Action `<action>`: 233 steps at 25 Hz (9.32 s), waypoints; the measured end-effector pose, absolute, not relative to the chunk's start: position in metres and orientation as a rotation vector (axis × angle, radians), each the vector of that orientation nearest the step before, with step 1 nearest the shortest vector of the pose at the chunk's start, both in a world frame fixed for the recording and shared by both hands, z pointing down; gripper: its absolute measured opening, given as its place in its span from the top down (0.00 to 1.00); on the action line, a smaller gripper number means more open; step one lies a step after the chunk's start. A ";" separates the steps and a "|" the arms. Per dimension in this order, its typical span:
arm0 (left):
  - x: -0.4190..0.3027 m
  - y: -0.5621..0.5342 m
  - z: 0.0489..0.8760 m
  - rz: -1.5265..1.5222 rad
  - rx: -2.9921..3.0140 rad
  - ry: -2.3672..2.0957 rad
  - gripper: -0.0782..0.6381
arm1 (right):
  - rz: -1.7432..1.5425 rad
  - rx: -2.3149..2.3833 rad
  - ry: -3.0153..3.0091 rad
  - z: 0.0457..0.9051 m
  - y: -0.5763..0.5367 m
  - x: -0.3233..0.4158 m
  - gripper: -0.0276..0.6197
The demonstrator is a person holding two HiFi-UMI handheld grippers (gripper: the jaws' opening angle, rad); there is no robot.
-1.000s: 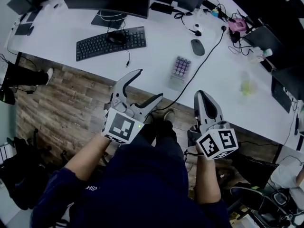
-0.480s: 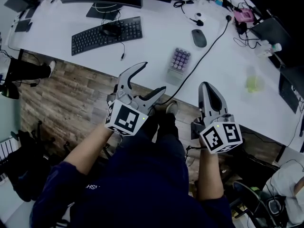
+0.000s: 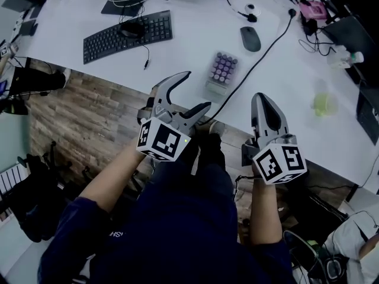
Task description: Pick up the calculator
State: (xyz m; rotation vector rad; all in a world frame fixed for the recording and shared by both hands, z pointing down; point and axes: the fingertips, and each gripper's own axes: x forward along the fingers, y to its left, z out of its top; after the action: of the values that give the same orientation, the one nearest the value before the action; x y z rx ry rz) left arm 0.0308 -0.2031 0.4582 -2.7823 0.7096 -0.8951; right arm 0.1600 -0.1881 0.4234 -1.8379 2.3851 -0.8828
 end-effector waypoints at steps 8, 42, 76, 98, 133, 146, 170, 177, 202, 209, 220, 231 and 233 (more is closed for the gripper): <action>0.041 -0.208 0.497 -0.959 -2.762 0.659 0.37 | -0.947 -1.843 2.365 0.453 -0.192 0.169 0.95; 0.067 -0.205 0.590 -1.117 -2.286 0.388 0.37 | -1.049 -1.894 2.298 0.514 -0.185 0.175 0.95; 0.077 -0.201 0.600 -1.103 -1.938 0.316 0.51 | -1.077 -1.906 2.285 0.523 -0.185 0.172 0.95; 0.078 -0.192 0.614 -1.147 -1.914 0.263 0.70 | -1.093 -1.898 2.285 0.531 -0.185 0.171 0.95; 0.075 -0.202 0.544 -1.078 -1.889 0.295 0.75 | -0.940 -1.908 2.313 0.473 -0.197 0.169 0.95; 0.078 -0.219 0.475 -0.987 -1.837 0.391 0.75 | -0.807 -1.914 2.311 0.419 -0.200 0.174 0.95; 0.078 -0.234 0.382 -0.883 -1.764 0.487 0.75 | -0.588 -1.907 2.336 0.335 -0.209 0.176 0.95; 0.079 -0.239 0.355 -0.850 -1.736 0.506 0.75 | -0.522 -1.906 2.340 0.309 -0.210 0.176 0.95; 0.078 -0.248 0.276 -0.762 -1.665 0.565 0.75 | -0.321 -1.892 2.339 0.235 -0.212 0.179 0.95; 0.076 -0.256 0.262 -0.743 -1.643 0.585 0.75 | -0.277 -1.883 2.341 0.220 -0.215 0.179 0.95; 0.078 -0.266 0.242 -0.704 -1.623 0.605 0.76 | -0.213 -1.861 2.353 0.199 -0.224 0.174 0.95; 0.083 -0.269 0.229 -0.686 -1.602 0.618 0.75 | -0.192 -1.843 2.359 0.190 -0.230 0.173 0.95; 0.083 -0.269 0.229 -0.687 -1.603 0.620 0.75 | -0.192 -1.843 2.360 0.190 -0.230 0.174 0.95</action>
State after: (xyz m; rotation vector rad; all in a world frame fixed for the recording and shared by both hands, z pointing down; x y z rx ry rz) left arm 0.0829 -0.2692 0.2286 -1.6032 0.6202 -0.6866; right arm 0.1735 -0.2303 0.1899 -1.8432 2.3601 -0.1924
